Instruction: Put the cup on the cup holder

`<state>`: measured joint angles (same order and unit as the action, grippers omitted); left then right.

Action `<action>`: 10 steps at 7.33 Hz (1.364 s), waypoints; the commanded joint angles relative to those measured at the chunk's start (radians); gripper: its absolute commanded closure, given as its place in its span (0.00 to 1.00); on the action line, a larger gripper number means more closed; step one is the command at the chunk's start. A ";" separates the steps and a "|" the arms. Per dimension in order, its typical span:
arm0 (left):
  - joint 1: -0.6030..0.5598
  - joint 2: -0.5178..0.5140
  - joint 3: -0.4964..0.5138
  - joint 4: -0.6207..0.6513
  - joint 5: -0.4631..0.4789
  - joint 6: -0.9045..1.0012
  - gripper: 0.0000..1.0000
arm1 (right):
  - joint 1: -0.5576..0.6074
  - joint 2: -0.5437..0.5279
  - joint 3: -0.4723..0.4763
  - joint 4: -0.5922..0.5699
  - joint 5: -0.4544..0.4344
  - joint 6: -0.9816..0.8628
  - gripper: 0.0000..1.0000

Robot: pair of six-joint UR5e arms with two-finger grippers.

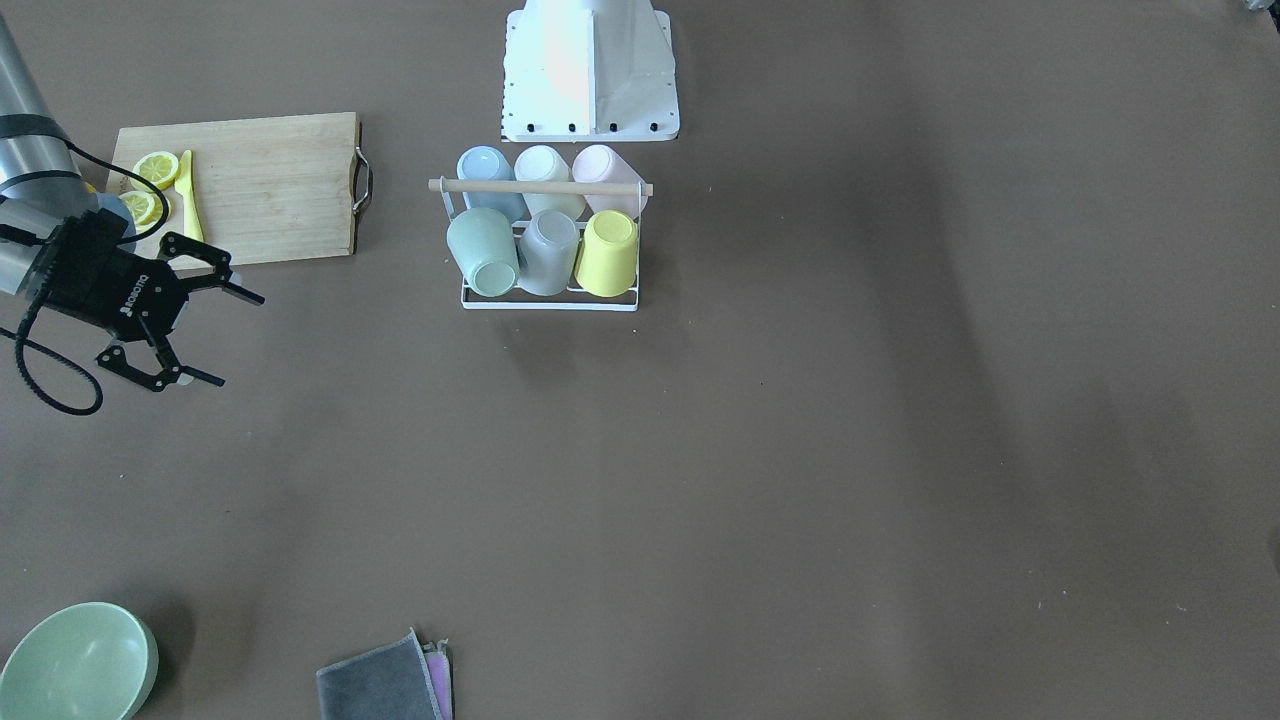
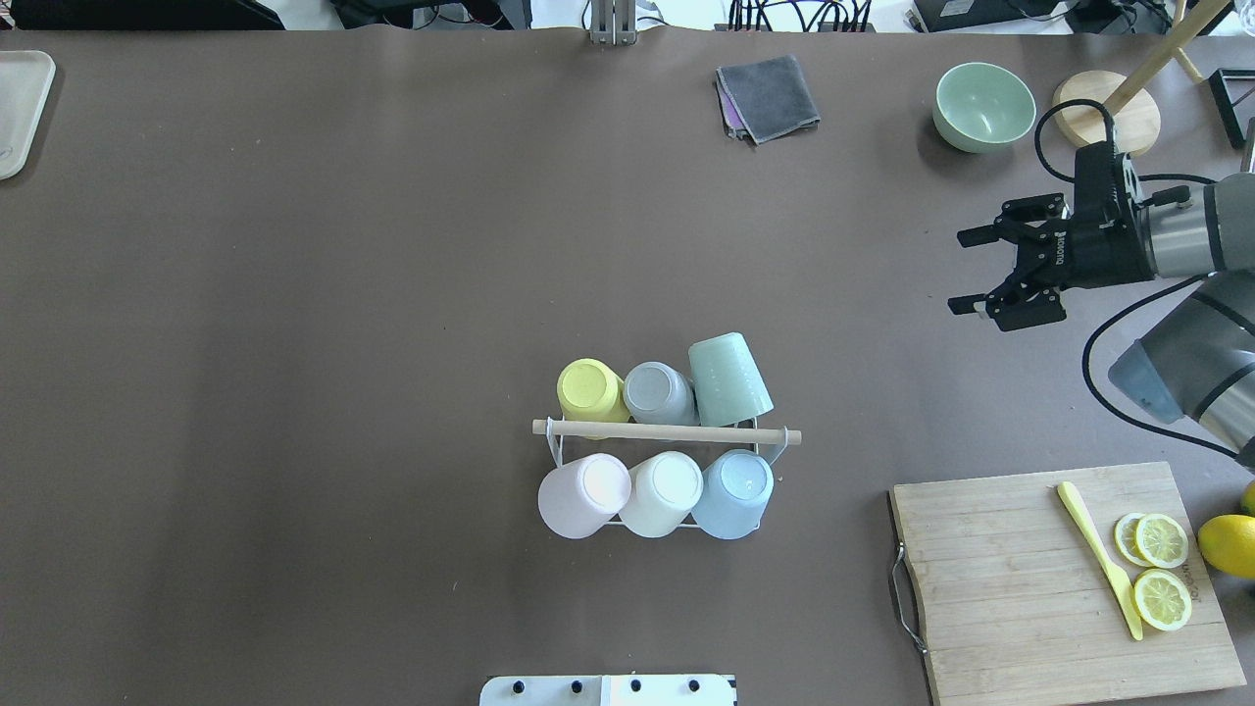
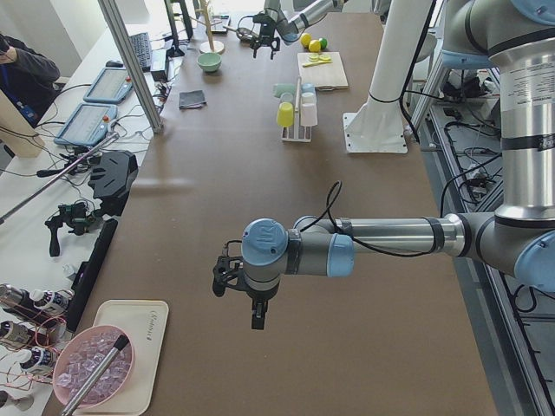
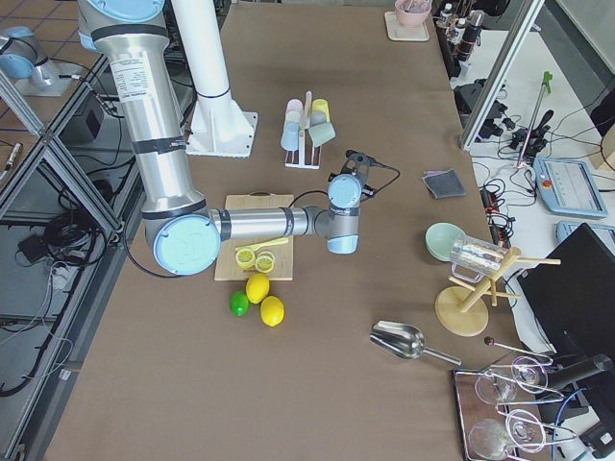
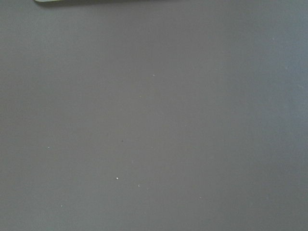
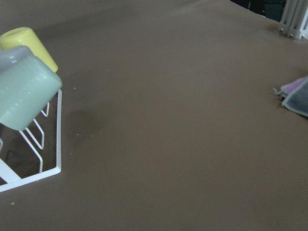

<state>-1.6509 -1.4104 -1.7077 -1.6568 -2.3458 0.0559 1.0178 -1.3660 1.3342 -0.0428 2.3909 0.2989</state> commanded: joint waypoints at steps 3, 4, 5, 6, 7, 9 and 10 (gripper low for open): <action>0.008 0.001 -0.004 -0.024 -0.001 0.002 0.01 | 0.210 -0.047 -0.009 -0.494 -0.007 -0.064 0.00; 0.008 0.001 -0.007 -0.024 -0.001 0.002 0.01 | 0.278 -0.048 -0.006 -0.637 -0.009 -0.078 0.00; 0.008 0.001 -0.009 -0.024 -0.003 0.018 0.01 | 0.339 -0.045 0.000 -0.763 -0.007 -0.078 0.00; 0.008 0.001 -0.007 -0.024 -0.004 0.022 0.01 | 0.393 -0.039 0.002 -0.917 0.002 -0.078 0.00; 0.008 -0.001 -0.004 -0.024 -0.004 0.022 0.01 | 0.436 -0.035 0.002 -1.086 0.002 -0.078 0.00; 0.011 -0.010 0.022 -0.024 -0.004 0.022 0.01 | 0.473 -0.054 0.127 -1.387 -0.001 -0.081 0.00; 0.023 -0.012 0.029 -0.024 -0.004 0.021 0.01 | 0.507 -0.059 0.169 -1.534 0.001 -0.116 0.00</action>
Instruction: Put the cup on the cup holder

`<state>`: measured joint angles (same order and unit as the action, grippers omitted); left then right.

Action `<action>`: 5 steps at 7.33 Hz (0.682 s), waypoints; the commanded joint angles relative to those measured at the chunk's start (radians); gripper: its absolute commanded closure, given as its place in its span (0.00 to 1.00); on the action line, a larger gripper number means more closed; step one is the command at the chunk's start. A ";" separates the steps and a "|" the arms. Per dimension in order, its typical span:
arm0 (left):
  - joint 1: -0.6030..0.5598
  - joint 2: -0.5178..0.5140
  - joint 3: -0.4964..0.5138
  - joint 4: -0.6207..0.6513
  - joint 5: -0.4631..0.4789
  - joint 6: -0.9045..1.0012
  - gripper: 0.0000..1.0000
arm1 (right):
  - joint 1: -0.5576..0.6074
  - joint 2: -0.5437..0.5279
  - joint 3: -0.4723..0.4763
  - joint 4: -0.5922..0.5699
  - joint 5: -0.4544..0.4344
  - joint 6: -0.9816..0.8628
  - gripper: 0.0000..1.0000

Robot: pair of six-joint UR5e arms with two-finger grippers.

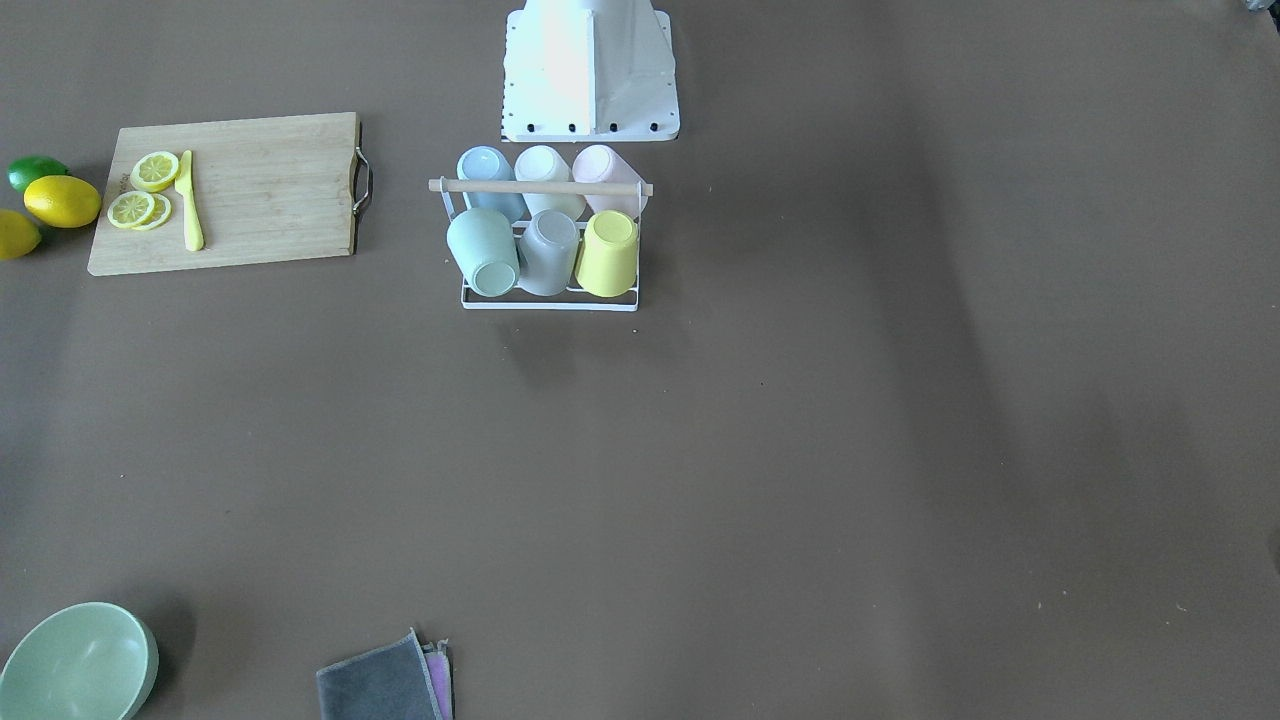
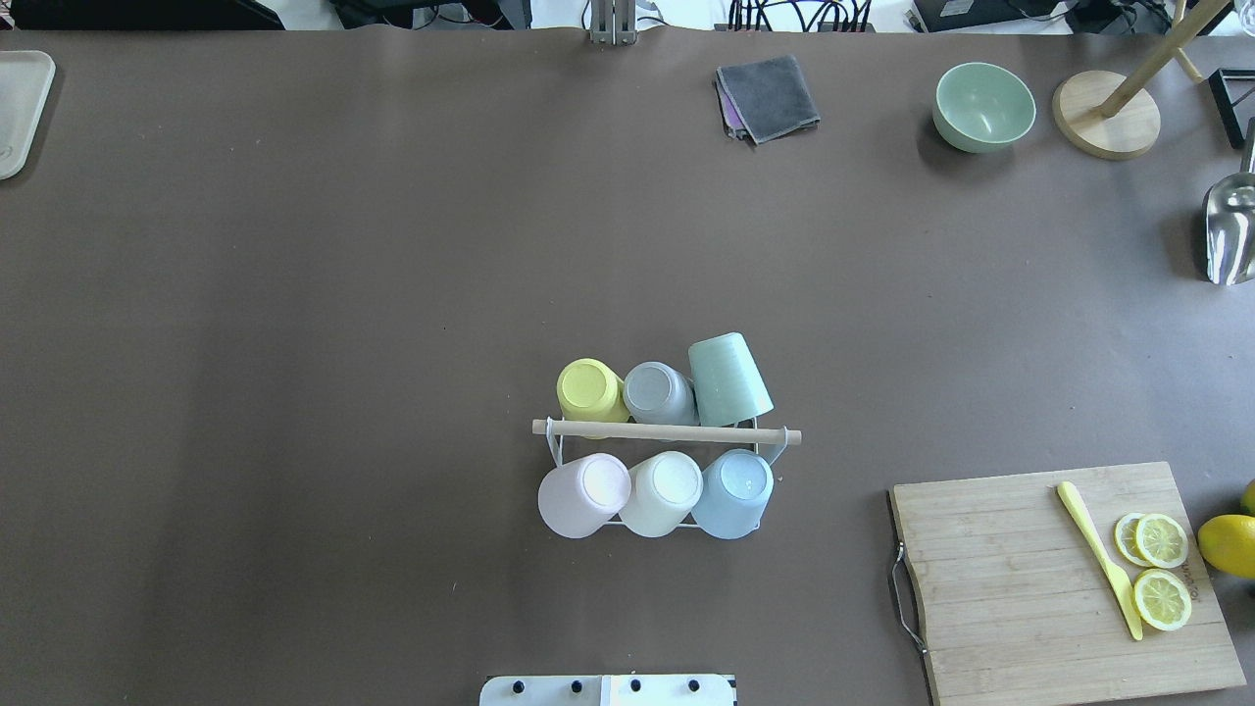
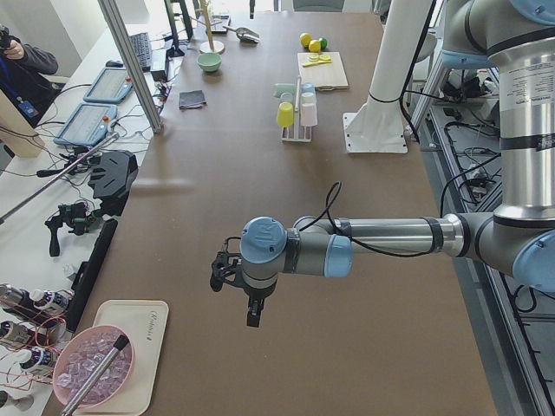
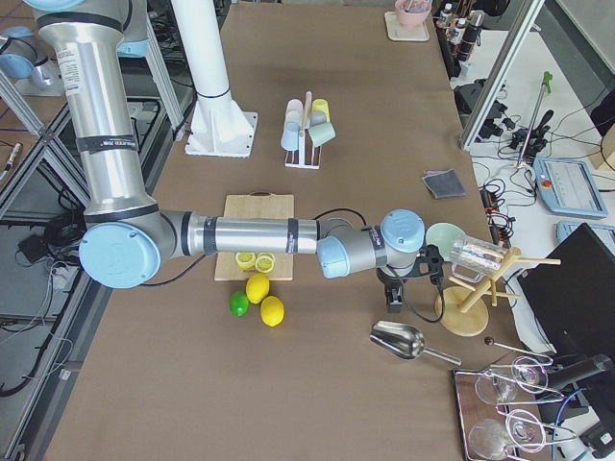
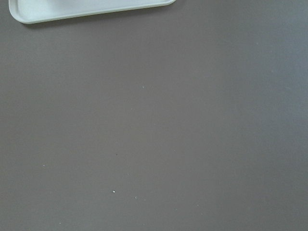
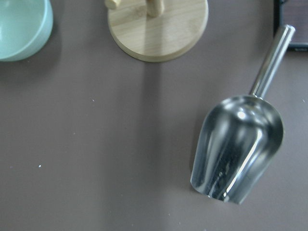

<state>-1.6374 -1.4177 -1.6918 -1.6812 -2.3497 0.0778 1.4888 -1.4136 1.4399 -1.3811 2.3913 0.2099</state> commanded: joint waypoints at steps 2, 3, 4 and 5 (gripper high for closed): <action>0.016 -0.004 0.014 0.000 0.000 -0.004 0.01 | 0.083 -0.016 0.077 -0.382 -0.018 -0.125 0.00; 0.016 -0.004 0.012 0.000 0.000 -0.006 0.01 | 0.096 -0.025 0.076 -0.398 -0.041 -0.130 0.00; 0.016 -0.004 0.009 0.000 -0.002 -0.006 0.01 | 0.113 -0.037 0.076 -0.407 -0.044 -0.171 0.00; 0.016 -0.004 0.007 0.000 0.000 -0.007 0.01 | 0.119 -0.041 0.080 -0.435 -0.044 -0.175 0.00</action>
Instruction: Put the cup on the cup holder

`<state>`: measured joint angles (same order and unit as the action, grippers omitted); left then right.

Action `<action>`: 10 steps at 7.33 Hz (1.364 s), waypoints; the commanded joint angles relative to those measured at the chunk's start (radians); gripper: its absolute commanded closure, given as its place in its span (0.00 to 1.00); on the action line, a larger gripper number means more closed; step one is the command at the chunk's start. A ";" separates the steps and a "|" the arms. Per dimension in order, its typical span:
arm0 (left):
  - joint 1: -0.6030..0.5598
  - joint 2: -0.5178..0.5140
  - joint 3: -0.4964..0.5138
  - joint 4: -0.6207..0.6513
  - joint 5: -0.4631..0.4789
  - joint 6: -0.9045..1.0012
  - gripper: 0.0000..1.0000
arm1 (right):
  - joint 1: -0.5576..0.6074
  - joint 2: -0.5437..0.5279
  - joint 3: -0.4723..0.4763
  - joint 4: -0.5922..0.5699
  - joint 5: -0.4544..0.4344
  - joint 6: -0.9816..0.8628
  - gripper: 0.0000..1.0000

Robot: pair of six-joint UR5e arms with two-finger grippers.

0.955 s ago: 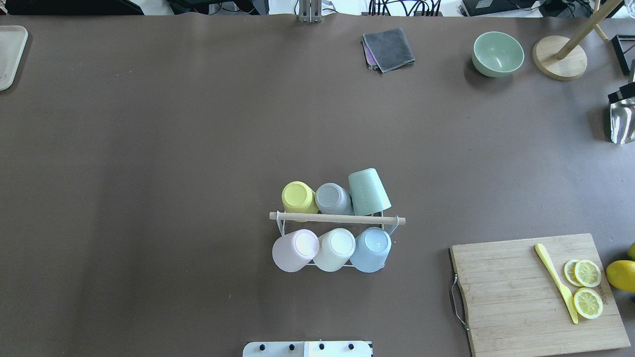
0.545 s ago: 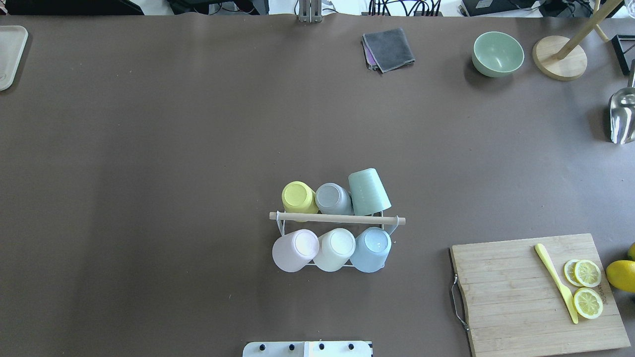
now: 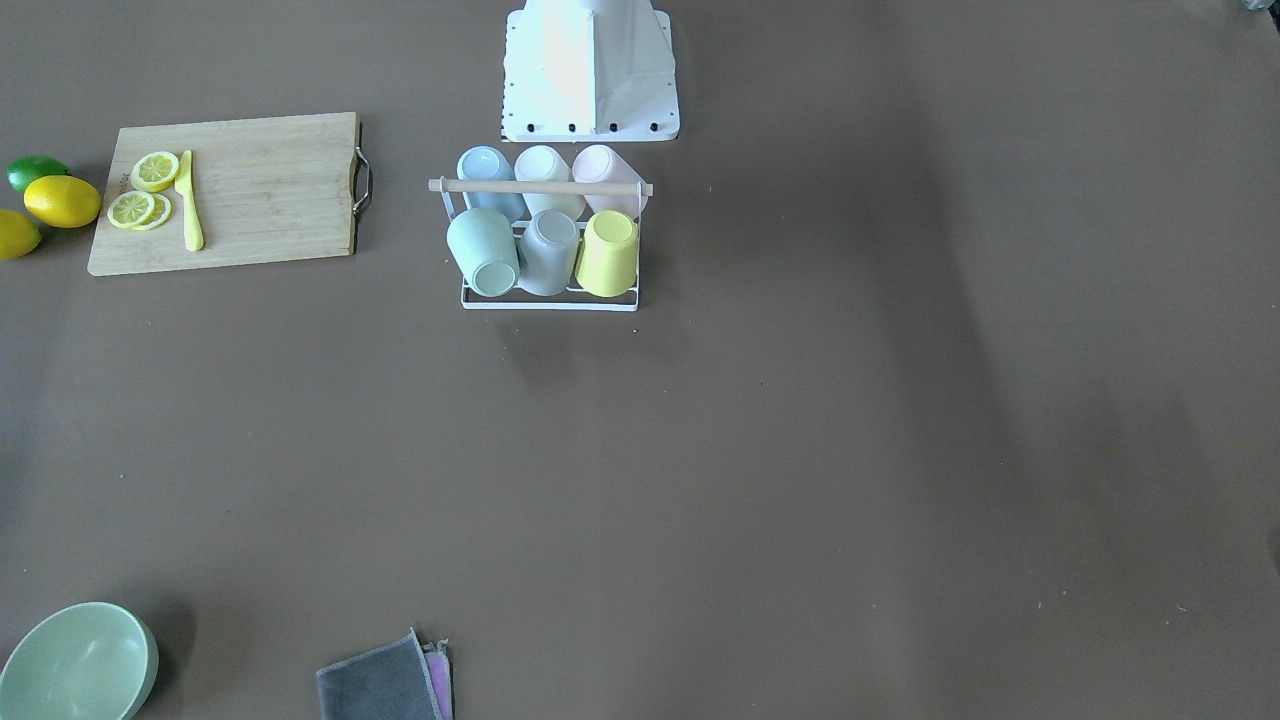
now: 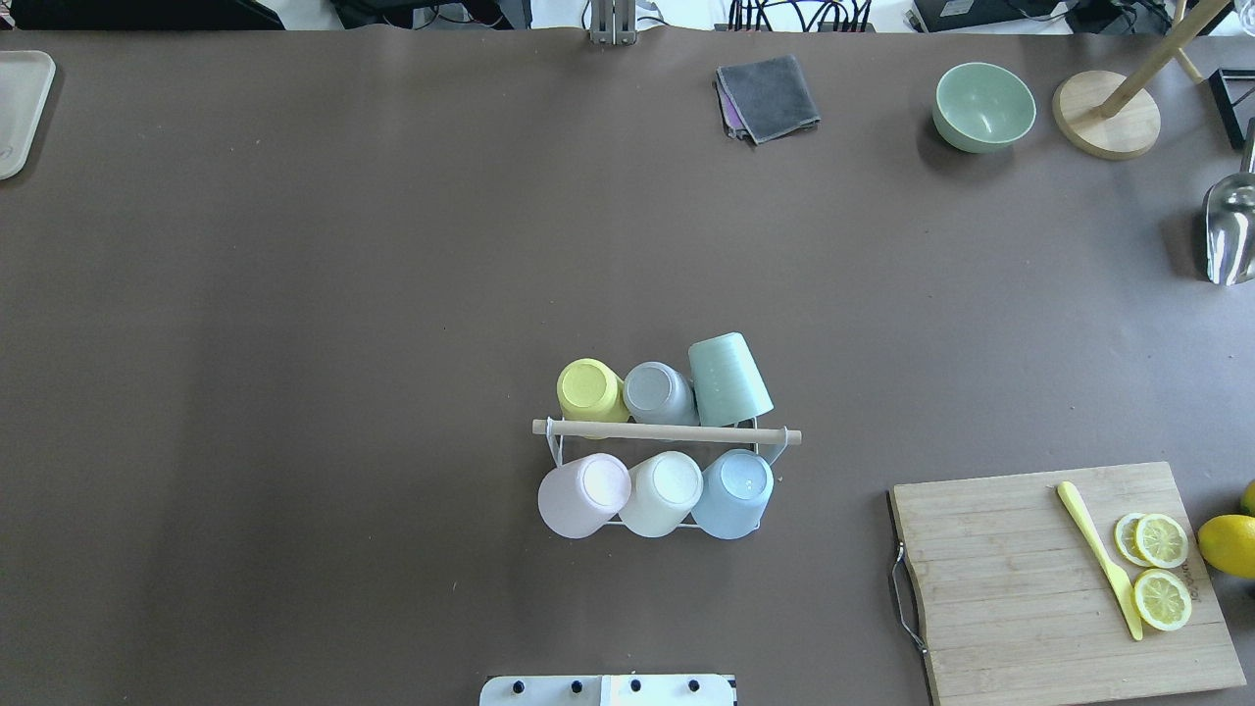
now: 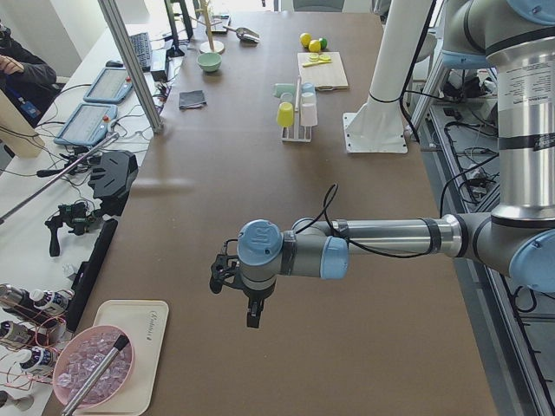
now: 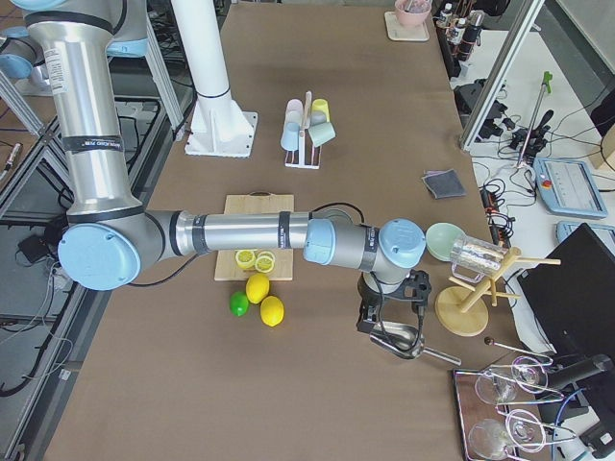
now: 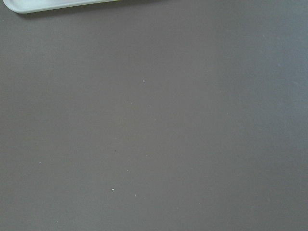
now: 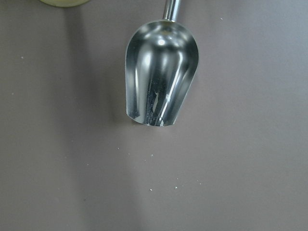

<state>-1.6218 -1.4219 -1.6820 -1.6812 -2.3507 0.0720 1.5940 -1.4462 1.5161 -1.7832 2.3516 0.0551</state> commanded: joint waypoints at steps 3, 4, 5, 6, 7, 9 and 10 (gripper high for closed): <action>0.008 0.000 0.002 0.000 0.001 -0.001 0.01 | 0.027 -0.011 0.021 -0.041 -0.031 -0.018 0.00; 0.008 0.000 0.004 0.000 0.001 0.000 0.01 | 0.027 -0.013 0.024 -0.041 -0.031 -0.018 0.00; 0.008 0.001 0.004 0.000 0.002 0.002 0.01 | 0.030 -0.013 0.027 -0.041 -0.032 -0.018 0.00; 0.008 0.003 0.004 0.000 0.001 0.003 0.01 | 0.033 -0.011 0.027 -0.041 -0.032 -0.018 0.00; 0.008 0.003 0.002 -0.002 -0.001 0.003 0.01 | 0.035 -0.011 0.026 -0.041 -0.037 -0.018 0.00; 0.008 0.003 -0.001 -0.002 -0.001 0.005 0.01 | 0.044 -0.032 0.044 -0.041 -0.049 -0.017 0.00; 0.008 0.001 -0.001 -0.002 -0.001 0.005 0.01 | 0.044 -0.042 0.053 -0.041 -0.051 -0.017 0.00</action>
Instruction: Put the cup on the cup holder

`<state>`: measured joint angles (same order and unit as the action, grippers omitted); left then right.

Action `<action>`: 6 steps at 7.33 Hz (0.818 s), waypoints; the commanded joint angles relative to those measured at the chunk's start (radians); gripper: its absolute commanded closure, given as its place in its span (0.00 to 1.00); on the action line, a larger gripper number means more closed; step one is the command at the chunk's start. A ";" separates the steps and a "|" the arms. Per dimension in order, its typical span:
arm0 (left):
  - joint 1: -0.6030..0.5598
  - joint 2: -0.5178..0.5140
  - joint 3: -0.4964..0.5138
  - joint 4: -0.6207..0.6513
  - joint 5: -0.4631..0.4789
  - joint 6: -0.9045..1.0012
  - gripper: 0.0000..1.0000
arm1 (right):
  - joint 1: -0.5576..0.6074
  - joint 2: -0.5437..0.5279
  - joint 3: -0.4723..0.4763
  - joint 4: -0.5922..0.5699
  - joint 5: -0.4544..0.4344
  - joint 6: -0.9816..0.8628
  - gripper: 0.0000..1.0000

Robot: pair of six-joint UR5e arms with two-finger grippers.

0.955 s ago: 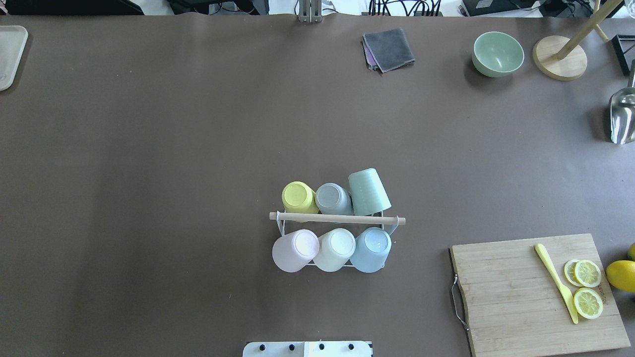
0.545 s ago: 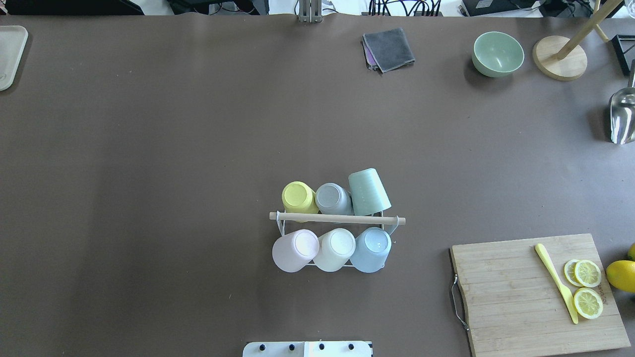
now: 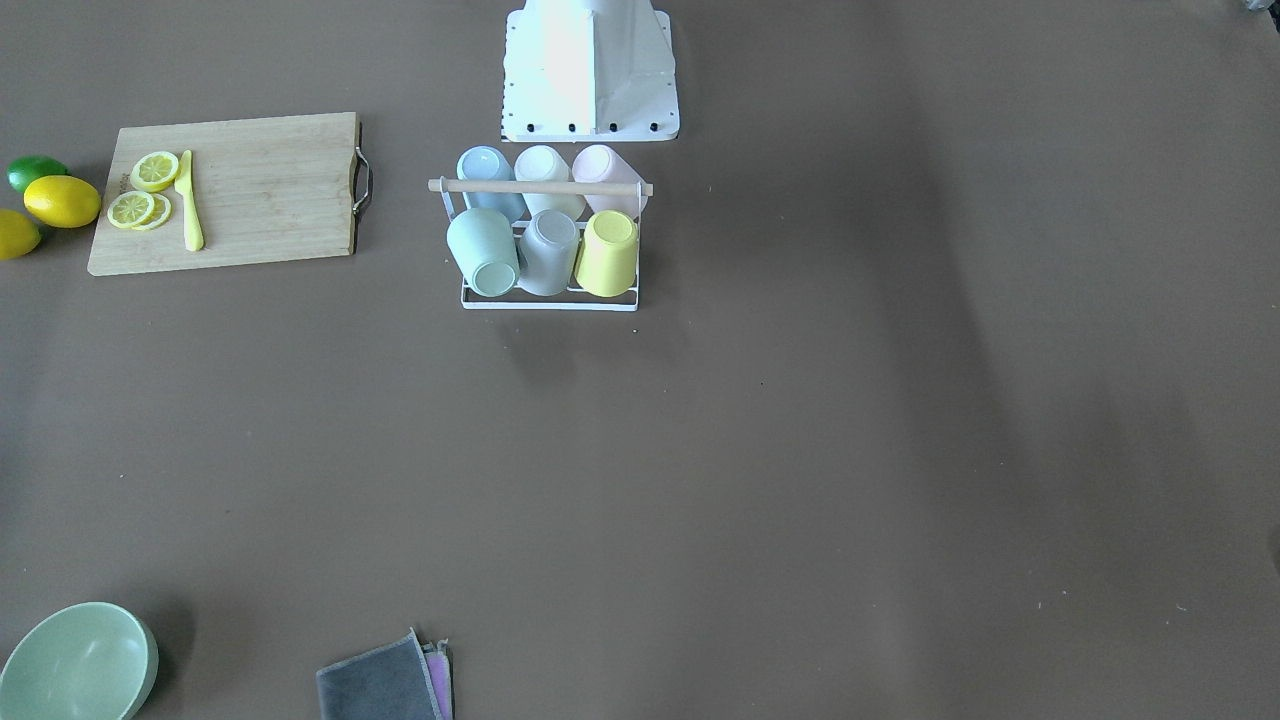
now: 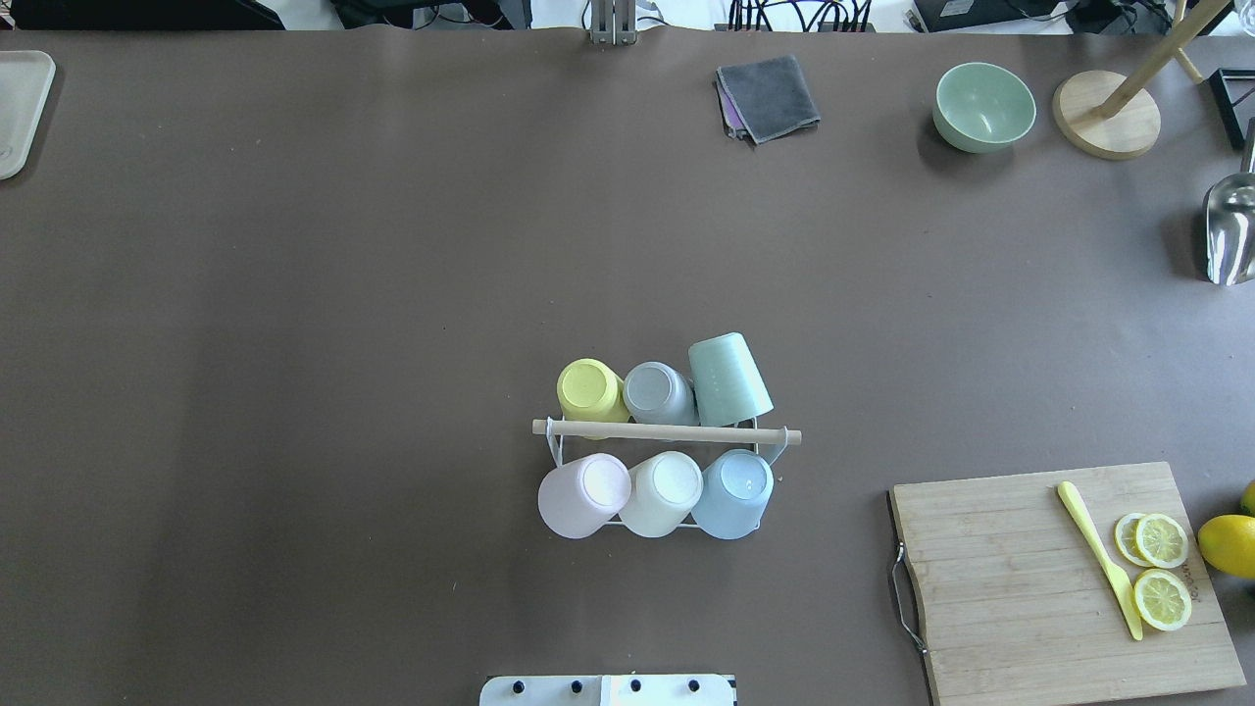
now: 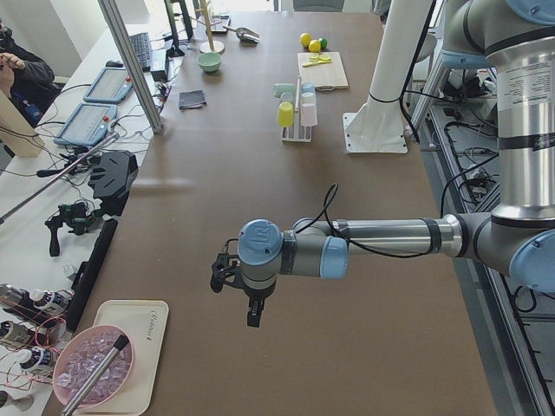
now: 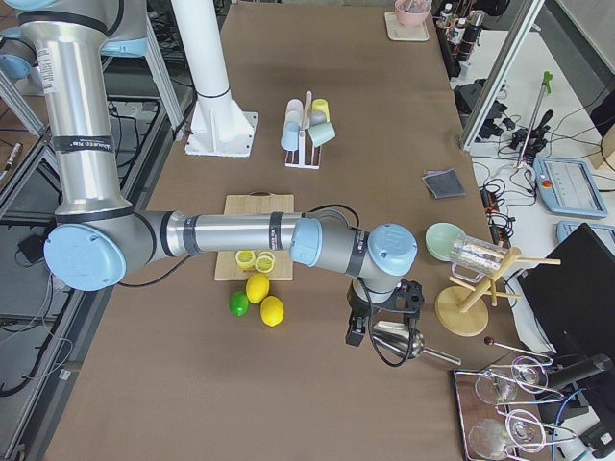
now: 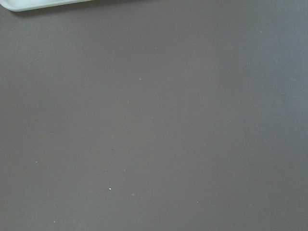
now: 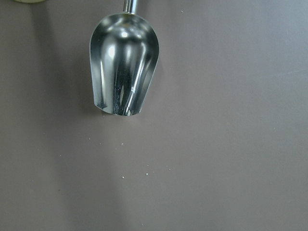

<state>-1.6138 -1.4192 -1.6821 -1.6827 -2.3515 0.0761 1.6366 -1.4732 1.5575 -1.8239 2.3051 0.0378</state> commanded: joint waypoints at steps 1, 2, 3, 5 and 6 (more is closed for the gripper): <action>0.000 -0.001 -0.001 0.000 0.000 0.001 0.01 | 0.002 -0.030 0.003 0.003 -0.004 0.002 0.00; 0.000 -0.001 0.001 0.001 0.001 0.001 0.01 | 0.002 -0.036 0.006 0.006 -0.004 0.002 0.00; 0.000 0.000 0.004 0.001 0.001 0.001 0.01 | 0.002 -0.035 0.010 0.006 -0.001 0.002 0.00; 0.000 0.000 0.004 0.001 0.000 0.001 0.01 | 0.003 -0.035 0.013 0.006 -0.003 0.002 0.00; 0.000 0.000 0.004 0.001 0.000 -0.001 0.01 | 0.002 -0.033 0.013 0.008 -0.003 0.002 0.00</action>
<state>-1.6138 -1.4190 -1.6784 -1.6813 -2.3514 0.0764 1.6390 -1.5070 1.5700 -1.8174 2.3040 0.0403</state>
